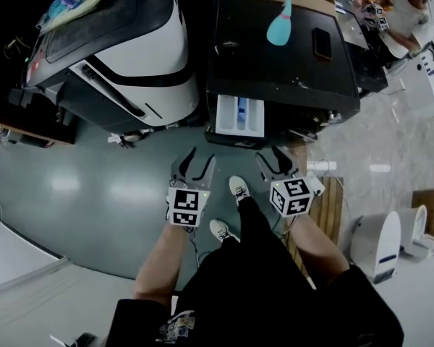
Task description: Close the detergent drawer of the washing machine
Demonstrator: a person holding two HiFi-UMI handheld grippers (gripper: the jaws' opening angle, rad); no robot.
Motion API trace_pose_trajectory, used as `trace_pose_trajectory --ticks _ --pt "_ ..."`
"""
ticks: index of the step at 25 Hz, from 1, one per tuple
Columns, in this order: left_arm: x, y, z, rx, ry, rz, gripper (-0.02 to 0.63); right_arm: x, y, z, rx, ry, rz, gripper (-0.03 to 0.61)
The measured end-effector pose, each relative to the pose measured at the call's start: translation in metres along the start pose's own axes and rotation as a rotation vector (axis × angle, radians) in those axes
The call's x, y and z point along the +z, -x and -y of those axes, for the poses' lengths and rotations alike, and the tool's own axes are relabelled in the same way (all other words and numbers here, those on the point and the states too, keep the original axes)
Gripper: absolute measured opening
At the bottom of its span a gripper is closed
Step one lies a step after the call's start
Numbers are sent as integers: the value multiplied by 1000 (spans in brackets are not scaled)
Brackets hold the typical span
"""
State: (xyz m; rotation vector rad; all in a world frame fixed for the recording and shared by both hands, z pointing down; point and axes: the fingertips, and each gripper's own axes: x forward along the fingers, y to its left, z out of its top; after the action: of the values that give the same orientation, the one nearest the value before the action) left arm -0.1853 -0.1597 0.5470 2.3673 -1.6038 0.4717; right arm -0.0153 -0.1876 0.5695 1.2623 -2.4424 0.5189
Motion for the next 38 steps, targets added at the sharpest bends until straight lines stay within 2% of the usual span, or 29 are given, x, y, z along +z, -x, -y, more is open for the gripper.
trace_pose_trajectory --ticks 15,18,28,38 --pt "-42 -75 -22 -30 17 -141 187 -31 -48 30 -30 -71 -86 183" --pt "-42 -81 -25 -26 17 -148 188 -32 -53 34 -53 -96 -91 154" --pt "-43 -93 -24 -49 35 -156 167 -33 -57 35 -60 -117 -97 158" --pt "-38 -103 -27 -33 50 -158 167 -27 -64 42 -60 -116 -91 156"
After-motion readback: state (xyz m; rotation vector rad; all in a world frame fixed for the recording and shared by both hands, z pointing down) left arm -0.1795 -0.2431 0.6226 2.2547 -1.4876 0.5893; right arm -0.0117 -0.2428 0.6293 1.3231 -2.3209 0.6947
